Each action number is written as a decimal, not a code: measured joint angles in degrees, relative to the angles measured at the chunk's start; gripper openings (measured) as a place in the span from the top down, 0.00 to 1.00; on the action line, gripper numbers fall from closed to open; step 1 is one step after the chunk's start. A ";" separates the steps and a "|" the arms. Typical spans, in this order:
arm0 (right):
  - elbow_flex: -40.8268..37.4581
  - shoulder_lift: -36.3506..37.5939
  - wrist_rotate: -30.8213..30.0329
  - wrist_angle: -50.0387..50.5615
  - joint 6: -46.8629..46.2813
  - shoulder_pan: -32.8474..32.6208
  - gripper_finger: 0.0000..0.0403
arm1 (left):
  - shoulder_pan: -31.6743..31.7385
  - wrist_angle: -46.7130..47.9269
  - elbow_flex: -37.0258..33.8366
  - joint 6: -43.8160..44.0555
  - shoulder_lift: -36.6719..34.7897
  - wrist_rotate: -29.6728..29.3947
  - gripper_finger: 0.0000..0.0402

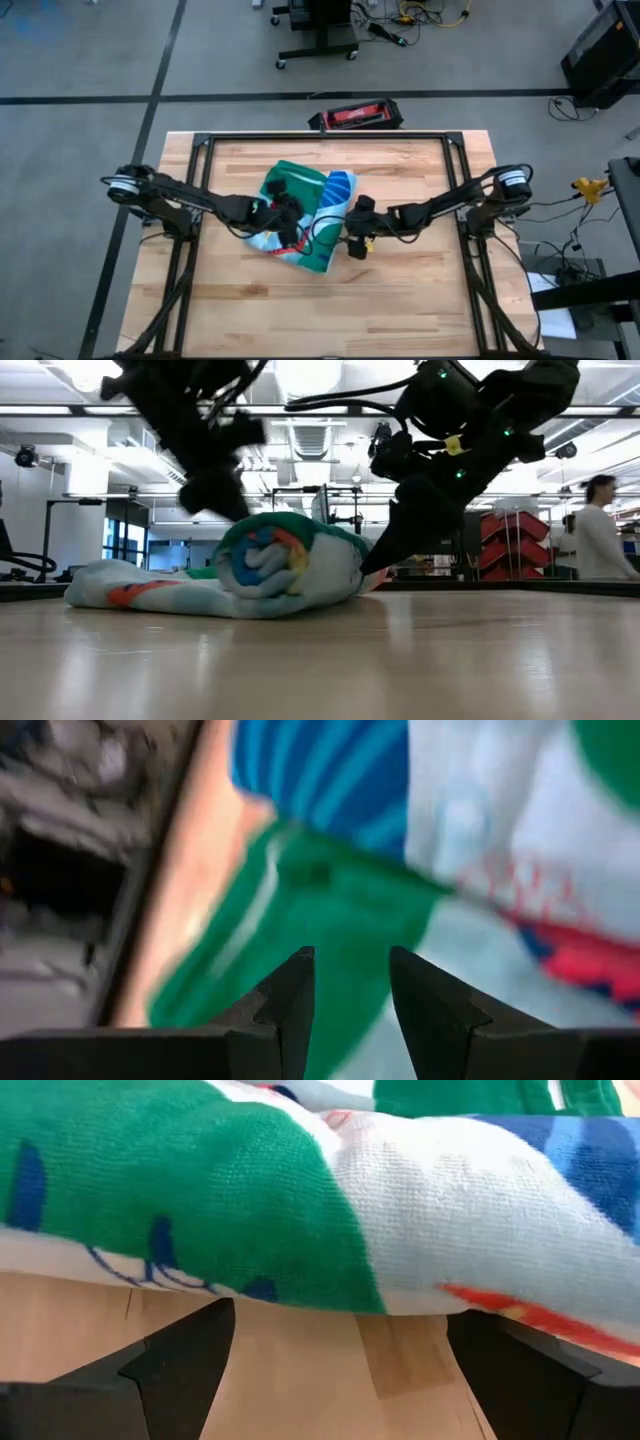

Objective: Roll towel
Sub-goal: Roll the green multi-color dinosaur print towel

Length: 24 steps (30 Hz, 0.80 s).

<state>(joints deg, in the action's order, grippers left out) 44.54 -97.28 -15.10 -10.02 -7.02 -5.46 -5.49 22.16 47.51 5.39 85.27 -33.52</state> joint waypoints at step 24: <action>5.08 -0.41 1.86 -2.79 4.47 2.98 0.14 | -0.13 -12.85 -9.36 7.18 5.82 8.12 0.71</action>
<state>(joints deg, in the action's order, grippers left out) 49.62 -97.69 -13.24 -12.81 -2.55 -2.48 -5.62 9.32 38.16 12.57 91.08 -25.40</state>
